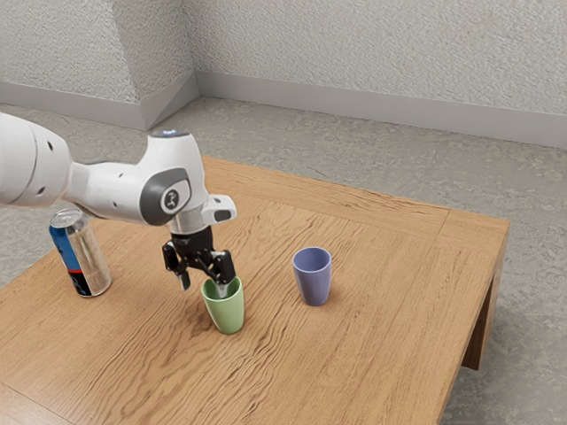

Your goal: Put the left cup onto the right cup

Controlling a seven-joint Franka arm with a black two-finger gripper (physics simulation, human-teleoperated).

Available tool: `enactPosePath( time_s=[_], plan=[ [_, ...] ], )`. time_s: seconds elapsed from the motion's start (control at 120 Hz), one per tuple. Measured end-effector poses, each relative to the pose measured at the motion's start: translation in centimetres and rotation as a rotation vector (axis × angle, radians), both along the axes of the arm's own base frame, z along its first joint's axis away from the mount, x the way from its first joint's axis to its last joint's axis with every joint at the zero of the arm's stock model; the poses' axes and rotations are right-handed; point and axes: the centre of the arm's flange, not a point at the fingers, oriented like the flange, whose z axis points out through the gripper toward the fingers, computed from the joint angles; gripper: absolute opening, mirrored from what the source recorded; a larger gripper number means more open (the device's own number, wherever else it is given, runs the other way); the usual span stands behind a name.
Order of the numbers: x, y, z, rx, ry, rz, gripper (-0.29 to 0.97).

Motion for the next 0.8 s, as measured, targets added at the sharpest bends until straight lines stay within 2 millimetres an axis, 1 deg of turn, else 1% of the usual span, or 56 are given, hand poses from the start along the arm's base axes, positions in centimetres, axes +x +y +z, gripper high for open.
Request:
enactPosePath(
  time_s=[0.1, 0.192, 0.55, 0.8],
  plan=[
    [0.1, 0.0, -0.4, -0.001, 0.0, 0.003, 0.62],
    [0.1, -0.3, -0.6, -0.001, -0.001, 0.001, 0.54],
    [0.3, -0.6, 0.3, -0.003, -0.022, -0.002, 0.29],
    [0.5, -0.7, 0.6, -0.003, -0.029, -0.001, 0.05]
  ],
)
